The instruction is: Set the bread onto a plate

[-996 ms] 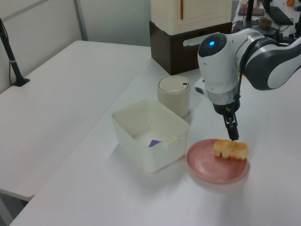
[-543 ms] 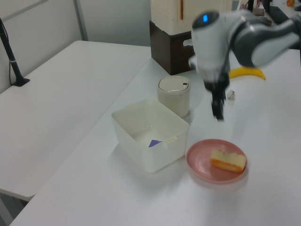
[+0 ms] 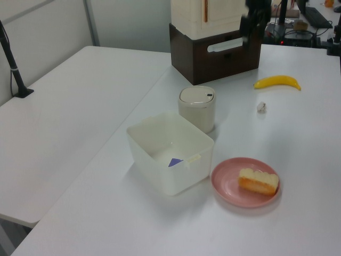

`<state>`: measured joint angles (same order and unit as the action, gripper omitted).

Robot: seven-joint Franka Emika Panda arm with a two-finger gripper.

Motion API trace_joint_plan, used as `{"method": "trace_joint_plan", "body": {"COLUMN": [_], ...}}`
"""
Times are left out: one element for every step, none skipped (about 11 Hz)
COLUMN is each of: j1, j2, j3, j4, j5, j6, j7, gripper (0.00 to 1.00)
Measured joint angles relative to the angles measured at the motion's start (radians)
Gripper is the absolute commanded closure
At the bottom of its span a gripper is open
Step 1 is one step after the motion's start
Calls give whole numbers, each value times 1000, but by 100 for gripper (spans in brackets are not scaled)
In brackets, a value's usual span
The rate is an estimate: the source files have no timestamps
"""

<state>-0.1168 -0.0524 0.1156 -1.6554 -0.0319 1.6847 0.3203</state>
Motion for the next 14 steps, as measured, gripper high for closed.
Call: {"method": "trace_joint_plan", "body": {"j1": [1,2,3,4,4,4,4,4,4,5,5,6,6,7], "j2": [-17,-24,-27,-27,-29,-35,-46,-59,-72,-80,-84,-84,-84,-84], "j3": [-41,-70,-93,-116,-145,-176,-205,-225,-235,-236,-236,-236,-236,-236], "j4": [17,36,48,53,55,56,56,55,54,53,53,53,52,51], "j5": [8,14,16,33,63,80,88,90,91,91,91,91,91,91], "j6": [-21,-49,-58,-58,-59,-59,-60,-65,-73,-97,-121,-132,-139,-142], "j7": [-1,-1,-15,-33,-52,-75,-96,-129,-176,-229,-269,-286,-294,-296], "gripper": [0,0,0,0,0,0,0,0,0,0,0,0,0,0]}}
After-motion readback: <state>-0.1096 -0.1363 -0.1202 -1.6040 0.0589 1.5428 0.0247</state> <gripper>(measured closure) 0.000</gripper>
